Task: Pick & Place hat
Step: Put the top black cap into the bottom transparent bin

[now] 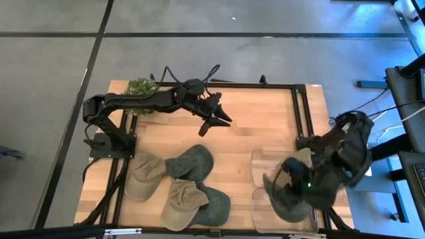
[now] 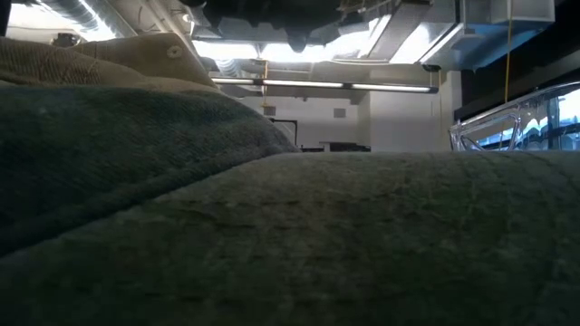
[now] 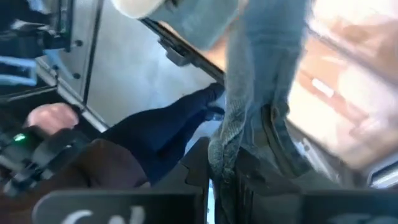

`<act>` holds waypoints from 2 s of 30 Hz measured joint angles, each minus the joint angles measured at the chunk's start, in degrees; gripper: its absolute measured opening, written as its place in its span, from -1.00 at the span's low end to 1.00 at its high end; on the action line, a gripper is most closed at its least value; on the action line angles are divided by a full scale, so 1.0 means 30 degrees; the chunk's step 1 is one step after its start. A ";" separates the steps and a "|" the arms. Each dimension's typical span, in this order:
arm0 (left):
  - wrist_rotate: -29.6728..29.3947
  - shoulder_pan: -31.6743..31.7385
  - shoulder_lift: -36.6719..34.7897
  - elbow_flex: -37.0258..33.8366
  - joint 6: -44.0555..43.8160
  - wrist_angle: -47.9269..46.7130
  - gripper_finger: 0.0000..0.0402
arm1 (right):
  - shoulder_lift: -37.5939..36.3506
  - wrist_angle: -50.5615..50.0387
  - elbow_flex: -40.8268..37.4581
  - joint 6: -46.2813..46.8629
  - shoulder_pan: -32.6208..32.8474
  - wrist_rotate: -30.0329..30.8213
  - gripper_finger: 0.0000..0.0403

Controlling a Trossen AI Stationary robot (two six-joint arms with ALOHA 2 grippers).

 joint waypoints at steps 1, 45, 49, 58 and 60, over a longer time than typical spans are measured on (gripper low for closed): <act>-0.0035 -0.0091 0.0000 0.0000 -0.0040 -0.0007 -0.55 | 0.0259 -0.0037 0.0000 0.0666 0.0337 0.0308 -0.85; -0.0054 -0.1184 0.0000 0.0000 -0.0820 0.0554 -0.55 | 0.4069 -0.1933 -0.1435 0.7403 0.3433 -0.0028 -0.83; -0.0062 -0.1184 0.0000 0.0000 -0.0820 0.0554 -0.55 | 0.4083 -0.1934 -0.2654 0.7362 0.3447 -0.2072 -0.80; -0.0117 -0.1169 0.0000 0.0000 -0.0812 0.0554 -0.55 | 0.4083 -0.1897 -0.3424 0.8652 0.3818 -0.5323 -0.79; -0.0506 -0.1169 0.0000 0.0000 -0.0812 0.0554 -0.54 | 0.4083 -0.1886 -0.3428 0.8574 0.3815 -0.5365 -0.72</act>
